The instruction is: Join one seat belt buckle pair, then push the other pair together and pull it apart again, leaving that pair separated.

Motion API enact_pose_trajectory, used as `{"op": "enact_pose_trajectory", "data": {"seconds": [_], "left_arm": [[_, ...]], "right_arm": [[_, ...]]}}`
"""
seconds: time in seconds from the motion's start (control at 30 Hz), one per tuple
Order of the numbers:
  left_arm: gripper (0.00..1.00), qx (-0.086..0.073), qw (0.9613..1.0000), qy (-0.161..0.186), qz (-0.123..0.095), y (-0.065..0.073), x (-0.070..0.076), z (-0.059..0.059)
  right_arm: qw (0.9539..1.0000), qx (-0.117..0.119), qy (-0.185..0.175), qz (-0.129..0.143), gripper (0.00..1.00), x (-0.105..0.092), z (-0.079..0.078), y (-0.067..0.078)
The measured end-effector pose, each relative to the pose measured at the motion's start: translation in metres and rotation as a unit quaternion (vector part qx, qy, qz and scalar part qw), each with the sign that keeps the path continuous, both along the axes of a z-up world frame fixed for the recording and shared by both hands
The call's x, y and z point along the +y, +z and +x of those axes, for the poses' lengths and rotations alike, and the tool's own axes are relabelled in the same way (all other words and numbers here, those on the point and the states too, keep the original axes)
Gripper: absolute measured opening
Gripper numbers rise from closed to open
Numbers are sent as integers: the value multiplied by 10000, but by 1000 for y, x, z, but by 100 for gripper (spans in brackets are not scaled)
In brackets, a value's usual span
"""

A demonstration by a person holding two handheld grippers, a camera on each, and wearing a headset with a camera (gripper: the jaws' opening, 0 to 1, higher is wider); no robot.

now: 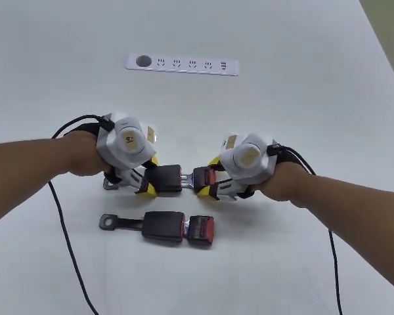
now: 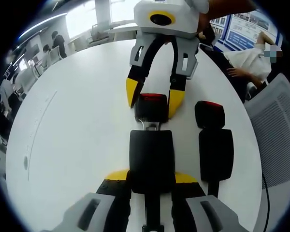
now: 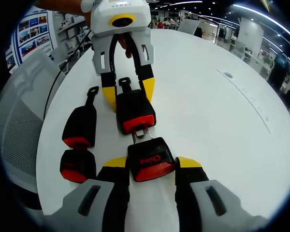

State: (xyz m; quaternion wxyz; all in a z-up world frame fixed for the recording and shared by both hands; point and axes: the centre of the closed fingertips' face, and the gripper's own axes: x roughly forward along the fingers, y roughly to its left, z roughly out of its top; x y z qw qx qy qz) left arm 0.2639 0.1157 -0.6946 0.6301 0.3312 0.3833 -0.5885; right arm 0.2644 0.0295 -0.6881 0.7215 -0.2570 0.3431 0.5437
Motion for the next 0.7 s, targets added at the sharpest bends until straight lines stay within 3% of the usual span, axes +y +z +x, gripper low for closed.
{"op": "enact_pose_trajectory", "data": {"seconds": [0.7], "left_arm": [[32,8,10000,-27,-93,7,-5,-5]], "right_arm": [[10000,29,-49,-49,35,-50,6,-2]]}}
